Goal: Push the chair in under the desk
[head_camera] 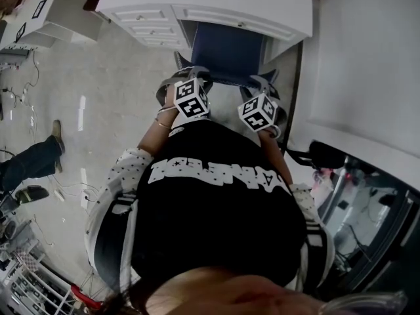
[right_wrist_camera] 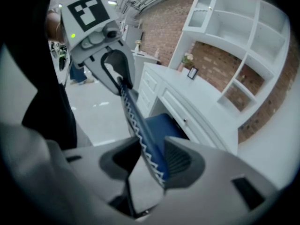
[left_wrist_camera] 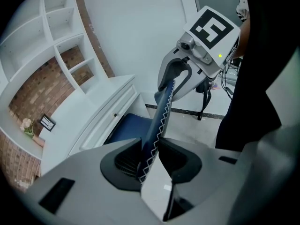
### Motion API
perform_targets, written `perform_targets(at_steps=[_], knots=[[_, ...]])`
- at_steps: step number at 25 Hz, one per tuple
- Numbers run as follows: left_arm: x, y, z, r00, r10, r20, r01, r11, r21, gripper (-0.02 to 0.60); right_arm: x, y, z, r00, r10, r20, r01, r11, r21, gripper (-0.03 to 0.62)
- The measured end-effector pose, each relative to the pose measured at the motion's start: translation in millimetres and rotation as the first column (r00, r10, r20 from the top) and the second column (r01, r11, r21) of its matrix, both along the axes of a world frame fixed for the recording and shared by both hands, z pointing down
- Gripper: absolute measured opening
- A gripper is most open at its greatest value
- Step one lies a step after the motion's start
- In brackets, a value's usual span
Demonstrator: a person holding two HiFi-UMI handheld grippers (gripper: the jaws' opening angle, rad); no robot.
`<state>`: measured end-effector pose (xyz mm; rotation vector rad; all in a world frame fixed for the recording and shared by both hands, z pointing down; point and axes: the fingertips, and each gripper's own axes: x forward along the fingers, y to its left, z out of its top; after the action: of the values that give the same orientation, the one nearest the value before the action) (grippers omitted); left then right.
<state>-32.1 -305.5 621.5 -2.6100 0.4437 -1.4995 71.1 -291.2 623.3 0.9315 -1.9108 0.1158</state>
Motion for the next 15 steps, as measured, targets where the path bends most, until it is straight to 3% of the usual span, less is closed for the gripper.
perform_targets(at_steps=[15], knots=[[-3,-24,0,0.999,0.029,-0.021,-0.029,1.0,0.009,0.143,-3,-24,1,0.999,0.029,-0.023,-0.03,1.0,-0.002,0.173]])
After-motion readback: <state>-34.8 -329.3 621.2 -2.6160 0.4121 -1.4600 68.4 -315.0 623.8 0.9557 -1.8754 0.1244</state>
